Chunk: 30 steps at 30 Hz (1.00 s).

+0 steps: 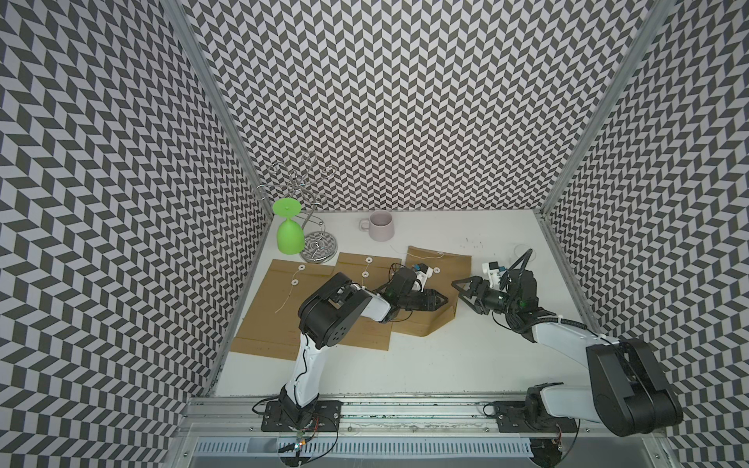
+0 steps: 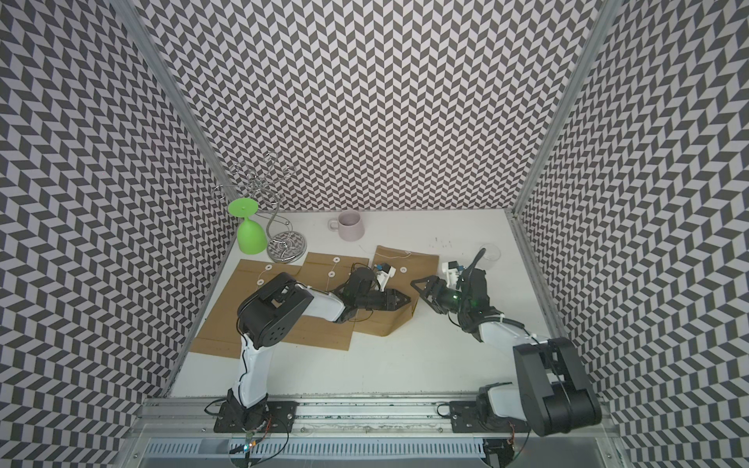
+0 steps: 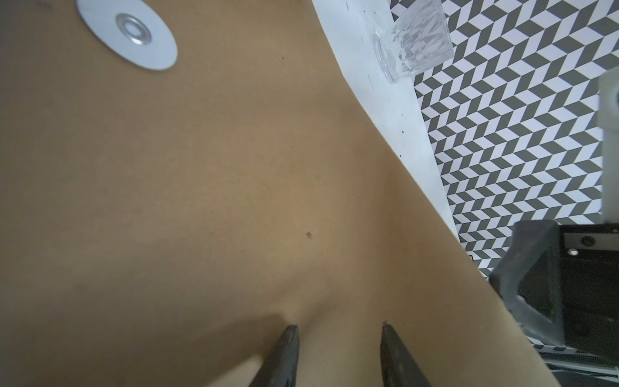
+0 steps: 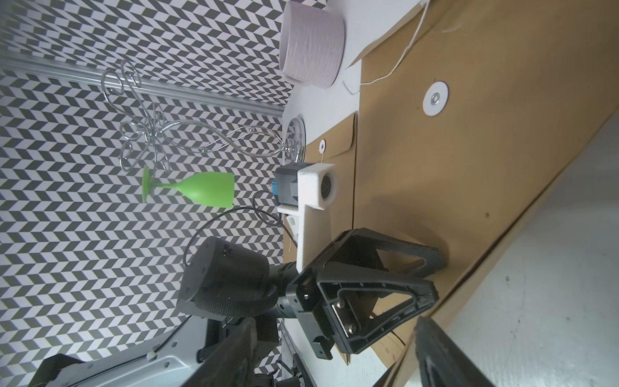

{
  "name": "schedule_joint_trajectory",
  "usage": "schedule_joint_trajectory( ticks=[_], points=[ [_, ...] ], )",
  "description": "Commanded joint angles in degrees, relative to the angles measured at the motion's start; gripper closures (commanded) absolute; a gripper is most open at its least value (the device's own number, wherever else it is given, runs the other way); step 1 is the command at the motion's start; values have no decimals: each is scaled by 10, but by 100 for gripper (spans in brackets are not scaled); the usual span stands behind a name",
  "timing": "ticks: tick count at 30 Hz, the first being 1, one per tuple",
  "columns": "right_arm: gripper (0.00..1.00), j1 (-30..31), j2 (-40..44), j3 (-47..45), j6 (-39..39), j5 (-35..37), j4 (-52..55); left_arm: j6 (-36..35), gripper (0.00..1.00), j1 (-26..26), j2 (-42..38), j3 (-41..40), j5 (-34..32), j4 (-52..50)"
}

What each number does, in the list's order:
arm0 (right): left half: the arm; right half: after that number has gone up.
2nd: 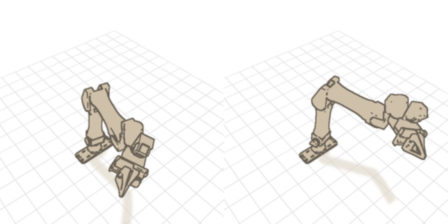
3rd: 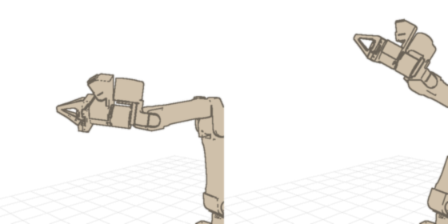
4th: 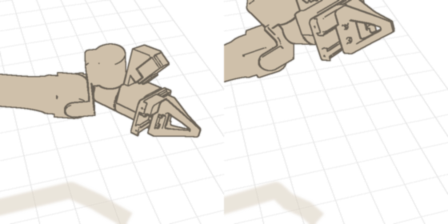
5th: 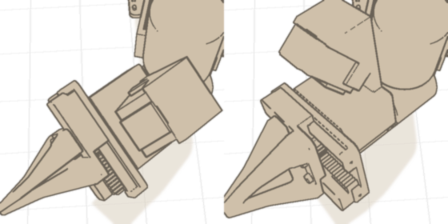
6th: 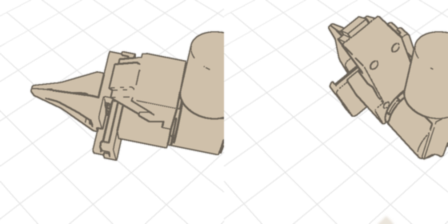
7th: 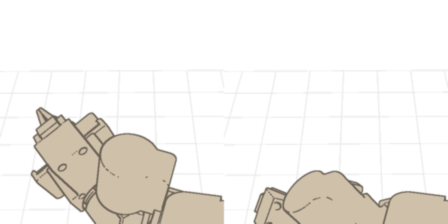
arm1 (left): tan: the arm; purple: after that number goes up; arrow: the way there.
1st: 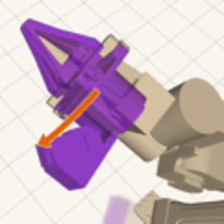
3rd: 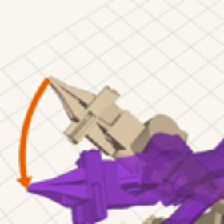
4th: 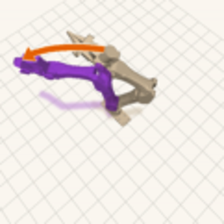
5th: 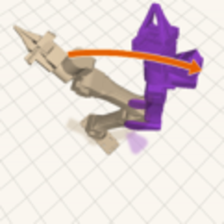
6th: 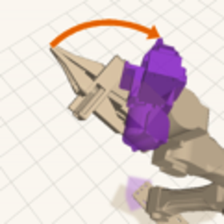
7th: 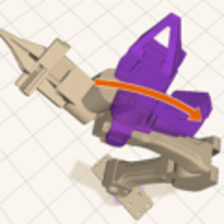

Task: Close the mouth of the file bag
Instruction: Pick up the file bag from the center of the board.

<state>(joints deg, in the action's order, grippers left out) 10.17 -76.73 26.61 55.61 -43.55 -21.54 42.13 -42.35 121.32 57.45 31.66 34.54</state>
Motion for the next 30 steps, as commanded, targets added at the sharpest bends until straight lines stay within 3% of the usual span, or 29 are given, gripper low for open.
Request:
schedule_joint_trajectory(
  ticks=[1, 6, 14, 22, 25, 30],
  points=[
    [26, 16, -25, 12, 11, 25, -27, 11, 57, -13, 44, -17, 12, -68],
    [27, 26, -59, 39, -9, 27, 1, 13, 58, -11, 42, -21, 12, -65],
    [27, 19, 32, 24, -91, 105, 209, 25, 58, -5, 45, -28, 15, -55],
    [31, 16, 7, -29, -69, 60, 124, 28, 58, -4, 49, -29, 17, -50],
    [41, 17, -12, -27, -67, 58, 80, 29, 58, -4, 50, -27, 19, -50],
    [70, 15, -42, -15, -109, 73, 63, 31, 58, -11, 52, -17, 33, -43]
  ],
)
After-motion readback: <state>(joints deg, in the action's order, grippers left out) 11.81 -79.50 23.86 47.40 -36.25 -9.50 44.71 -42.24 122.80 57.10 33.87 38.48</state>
